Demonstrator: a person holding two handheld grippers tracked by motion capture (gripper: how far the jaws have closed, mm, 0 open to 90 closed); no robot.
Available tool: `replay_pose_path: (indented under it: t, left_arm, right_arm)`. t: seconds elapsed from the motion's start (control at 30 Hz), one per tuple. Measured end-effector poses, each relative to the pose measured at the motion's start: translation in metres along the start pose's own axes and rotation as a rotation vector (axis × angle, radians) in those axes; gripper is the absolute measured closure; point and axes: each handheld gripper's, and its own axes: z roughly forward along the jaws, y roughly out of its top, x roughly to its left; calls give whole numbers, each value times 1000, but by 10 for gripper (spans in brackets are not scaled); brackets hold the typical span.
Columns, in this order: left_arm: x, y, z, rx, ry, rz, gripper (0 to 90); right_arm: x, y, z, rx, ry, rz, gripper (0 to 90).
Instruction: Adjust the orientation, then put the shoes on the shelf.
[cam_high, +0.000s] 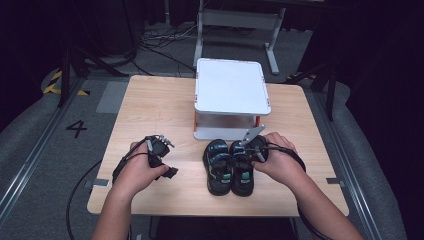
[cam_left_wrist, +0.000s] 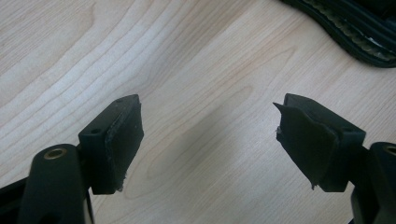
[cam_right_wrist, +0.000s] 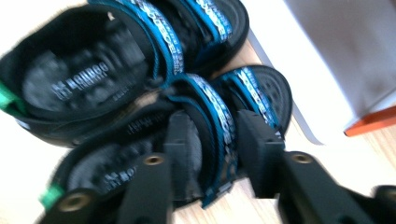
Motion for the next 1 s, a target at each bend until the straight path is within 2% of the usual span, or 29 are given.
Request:
replay_pose_path:
  t: [0.13,0.23,0.3,0.43,0.5,0.57,0.63,0.77,0.87,0.93,1.0]
  left_arm:
    - [2,3,1,-6,2,2,227]
    - [2,4,0,-11,10,-2,229]
    - [3,5,2,-13,-2,-1,229]
    - [5,4,3,-1,4,-4,228]
    - [5,3,2,-3,6,-4,228]
    - [4,1,2,0,5,-11,228]
    - [4,-1,2,3,7,-17,228]
    - [4,-3,3,11,4,-14,228]
    - [3,-4,1,5,9,-19,228]
    - [2,-7,2,6,10,-11,228]
    - [2,-8,1,-1,12,-21,236]
  right_arm:
    - [1,0,-11,-23,3,26,549]
    - [2,-1,-24,-42,20,82,509]
    - [4,-2,-32,-39,28,106,502]
    - [10,-2,-42,-51,85,193,467]
    - [15,-1,-47,-51,107,241,474]
    - [20,1,-49,-36,114,263,484]
    - [24,2,-49,-23,114,282,495]
    - [32,6,-45,-4,129,272,494]
    - [36,9,-39,7,140,288,493]
    - [37,10,-34,9,134,337,466]
    - [38,11,-28,10,130,378,468]
